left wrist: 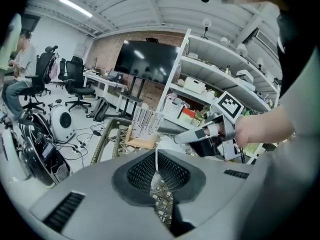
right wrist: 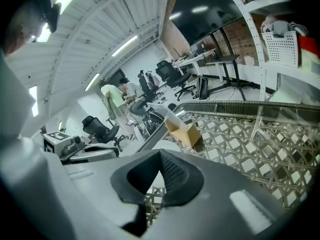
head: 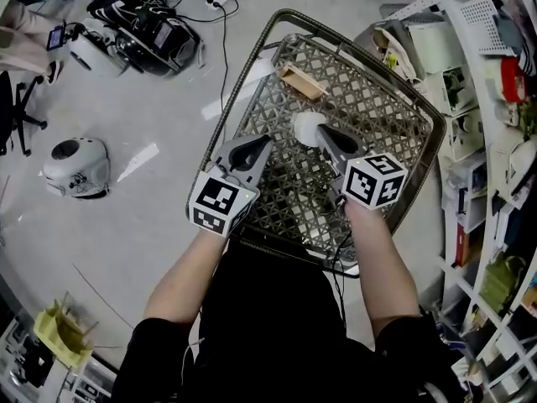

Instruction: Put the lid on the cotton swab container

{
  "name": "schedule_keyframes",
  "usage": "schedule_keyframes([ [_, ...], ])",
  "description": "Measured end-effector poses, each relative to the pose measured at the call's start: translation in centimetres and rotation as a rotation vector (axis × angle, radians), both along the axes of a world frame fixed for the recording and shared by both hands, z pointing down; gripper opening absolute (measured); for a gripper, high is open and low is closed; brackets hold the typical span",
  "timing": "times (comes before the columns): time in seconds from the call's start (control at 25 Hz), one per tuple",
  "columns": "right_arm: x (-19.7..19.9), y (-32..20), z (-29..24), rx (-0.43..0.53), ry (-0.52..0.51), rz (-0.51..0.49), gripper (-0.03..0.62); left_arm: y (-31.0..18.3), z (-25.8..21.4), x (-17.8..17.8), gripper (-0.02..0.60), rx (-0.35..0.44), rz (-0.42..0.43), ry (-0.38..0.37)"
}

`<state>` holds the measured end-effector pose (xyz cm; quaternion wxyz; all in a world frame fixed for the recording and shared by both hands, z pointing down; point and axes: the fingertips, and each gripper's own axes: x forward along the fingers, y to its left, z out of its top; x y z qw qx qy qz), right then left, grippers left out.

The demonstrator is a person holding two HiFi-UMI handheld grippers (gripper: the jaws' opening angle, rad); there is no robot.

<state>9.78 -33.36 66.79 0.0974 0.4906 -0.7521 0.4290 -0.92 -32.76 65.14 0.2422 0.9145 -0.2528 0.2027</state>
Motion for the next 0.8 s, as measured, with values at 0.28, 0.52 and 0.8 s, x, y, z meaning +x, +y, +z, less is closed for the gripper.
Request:
schedule_keyframes([
  [0.28, -0.7, -0.3, 0.7, -0.035, 0.048, -0.037, 0.011, -0.7, -0.3, -1.1, 0.006, -0.002, -0.028, 0.003],
  [0.52, -1.0, -0.5, 1.2, -0.059, 0.135, -0.096, 0.009, -0.9, -0.7, -1.7, 0.006, 0.004, -0.043, 0.017],
  [0.8, -1.0, -0.6, 1.6, -0.129, 0.171, -0.139, 0.009, -0.9, -1.7, -2.0, 0.006, -0.006, -0.056, 0.062],
])
